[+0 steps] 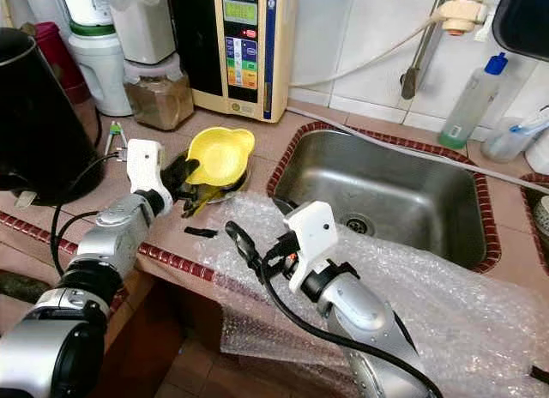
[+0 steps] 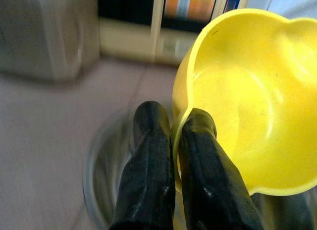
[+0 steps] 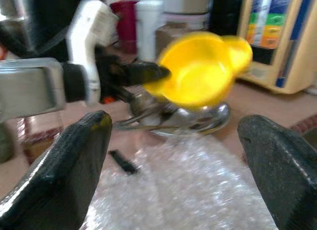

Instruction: Kitchen organization

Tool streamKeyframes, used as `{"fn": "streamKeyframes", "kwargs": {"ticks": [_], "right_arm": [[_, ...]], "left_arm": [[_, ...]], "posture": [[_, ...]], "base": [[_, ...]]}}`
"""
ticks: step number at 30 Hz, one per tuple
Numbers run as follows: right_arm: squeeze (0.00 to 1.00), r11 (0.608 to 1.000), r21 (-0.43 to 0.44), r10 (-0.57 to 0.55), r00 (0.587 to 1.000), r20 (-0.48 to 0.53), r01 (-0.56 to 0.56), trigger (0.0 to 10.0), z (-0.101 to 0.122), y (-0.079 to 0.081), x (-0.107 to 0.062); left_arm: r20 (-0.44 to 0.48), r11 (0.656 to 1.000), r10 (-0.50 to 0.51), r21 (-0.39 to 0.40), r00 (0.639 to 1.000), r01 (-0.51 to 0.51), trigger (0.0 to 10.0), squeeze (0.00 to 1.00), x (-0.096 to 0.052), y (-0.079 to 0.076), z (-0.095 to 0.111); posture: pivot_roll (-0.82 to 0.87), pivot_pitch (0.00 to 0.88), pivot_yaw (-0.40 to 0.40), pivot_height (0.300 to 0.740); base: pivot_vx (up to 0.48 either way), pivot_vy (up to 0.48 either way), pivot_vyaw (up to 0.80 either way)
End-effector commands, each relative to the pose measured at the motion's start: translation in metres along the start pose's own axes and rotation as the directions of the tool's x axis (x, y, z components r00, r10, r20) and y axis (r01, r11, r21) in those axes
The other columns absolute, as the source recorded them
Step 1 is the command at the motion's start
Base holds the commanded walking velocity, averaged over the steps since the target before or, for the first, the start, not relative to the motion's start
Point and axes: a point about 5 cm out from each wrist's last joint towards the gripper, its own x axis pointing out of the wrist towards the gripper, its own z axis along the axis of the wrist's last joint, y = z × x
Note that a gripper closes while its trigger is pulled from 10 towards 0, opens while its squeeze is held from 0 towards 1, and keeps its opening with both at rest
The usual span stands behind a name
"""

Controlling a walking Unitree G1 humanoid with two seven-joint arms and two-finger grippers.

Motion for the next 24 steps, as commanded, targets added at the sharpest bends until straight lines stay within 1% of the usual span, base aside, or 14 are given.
{"fn": "streamKeyframes", "kwargs": {"ticks": [1, 4, 8, 10, 11, 12, 13, 14, 15, 18, 19, 20, 22, 24], "right_arm": [[0.00, 0.995, 0.013, -0.104, 0.994, 0.043, 0.103, 10.0, 0.007, -0.014, 0.003], [0.00, 0.983, 0.077, -0.169, 0.983, 0.077, 0.164, 10.0, 0.012, -0.022, 0.006], [0.00, 0.968, 0.148, -0.219, 0.971, 0.093, 0.204, 10.0, 0.014, -0.029, 0.008], [0.00, 0.937, 0.233, -0.291, 0.951, 0.101, 0.262, 10.0, 0.014, -0.037, 0.012], [0.00, 0.937, 0.233, -0.291, 0.951, 0.101, 0.262, 10.0, 0.014, -0.037, 0.012], [0.00, 0.922, 0.264, -0.319, 0.942, 0.105, 0.283, 10.0, 0.015, -0.041, 0.015], [0.00, 0.912, 0.283, -0.337, 0.936, 0.106, 0.297, 10.0, 0.015, -0.044, 0.017], [0.00, 0.912, 0.283, -0.337, 0.936, 0.106, 0.297, 10.0, 0.015, -0.044, 0.017], [0.00, 0.892, 0.320, -0.367, 0.924, 0.105, 0.318, 10.0, 0.016, -0.050, 0.020], [0.00, 0.877, 0.346, -0.388, 0.916, 0.103, 0.333, 10.0, 0.017, -0.055, 0.024], [0.00, 0.868, 0.350, -0.406, 0.909, 0.095, 0.351, 6.0, 0.016, -0.058, 0.024], [0.00, 0.850, 0.379, -0.428, 0.900, 0.089, 0.366, 0.0, 0.015, -0.061, 0.024], [0.00, 0.819, 0.425, -0.458, 0.886, 0.077, 0.386, 0.0, 0.013, -0.067, 0.026], [0.00, 0.806, 0.440, -0.470, 0.880, 0.071, 0.396, 0.0, 0.014, -0.072, 0.029]], "left_arm": [[0.106, 0.993, -0.072, 0.098, 0.992, 0.062, 0.0, 0.00, 0.002, -0.014, 0.016], [0.147, 0.990, -0.114, 0.098, 0.982, 0.100, 0.0, 0.00, 0.000, -0.027, 0.018], [0.193, 0.978, -0.191, 0.124, 0.962, 0.169, 0.0, 0.00, -0.003, -0.046, 0.018], [0.231, 0.965, -0.248, 0.149, 0.941, 0.217, 0.0, 0.00, -0.007, -0.061, 0.019], [0.231, 0.965, -0.248, 0.149, 0.941, 0.217, 0.0, 0.00, -0.007, -0.061, 0.019], [0.252, 0.958, -0.278, 0.148, 0.927, 0.247, 0.0, 0.00, -0.009, -0.070, 0.020], [0.263, 0.952, -0.297, 0.152, 0.918, 0.264, 0.0, 0.00, -0.011, -0.074, 0.020], [0.263, 0.952, -0.297, 0.152, 0.918, 0.264, 0.0, 0.00, -0.011, -0.074, 0.020], [0.281, 0.946, -0.319, 0.158, 0.905, 0.284, 0.0, 0.00, -0.013, -0.081, 0.022], [0.295, 0.942, -0.332, 0.154, 0.896, 0.299, 0.0, 0.00, -0.014, -0.085, 0.023], [0.305, 0.942, -0.333, 0.149, 0.892, 0.300, 0.0, 0.00, -0.015, -0.086, 0.025], [0.310, 0.942, -0.335, 0.146, 0.890, 0.304, 0.0, 0.00, -0.015, -0.087, 0.025], [0.315, 0.939, -0.343, 0.145, 0.885, 0.313, 0.0, 0.00, -0.017, -0.089, 0.026], [0.309, 0.937, -0.348, 0.145, 0.885, 0.318, 0.0, 0.00, -0.019, -0.090, 0.023]], "posture": [[-0.02, 0.002, 0.016, 0.740], [-0.02, 0.002, 0.016, 0.740], [-0.02, 0.000, 0.015, 0.740], [-0.02, 0.000, 0.015, 0.740], [-0.02, 0.000, 0.015, 0.740], [-0.02, 0.000, 0.015, 0.740], [-0.02, 0.000, 0.015, 0.740], [-0.02, 0.000, 0.015, 0.740], [-0.02, 0.001, 0.017, 0.740], [-0.01, 0.002, 0.015, 0.740], [-0.01, 0.002, 0.015, 0.740], [-0.01, 0.004, 0.012, 0.740], [0.00, 0.005, 0.011, 0.740], [0.00, 0.006, 0.012, 0.740]], "base": [[0.000, 0.000, 0.00], [0.000, 0.000, 0.00], [0.000, 0.000, 0.00], [0.000, 0.000, 0.00], [0.000, 0.000, 0.00], [0.000, 0.000, 0.00], [0.000, 0.000, 0.00], [0.000, 0.000, 0.00], [0.000, 0.000, 0.00], [0.000, 0.000, 0.00], [0.000, 0.000, 0.00], [0.000, 0.000, 0.00], [0.000, 0.000, 0.00], [0.000, 0.000, 0.00]]}}
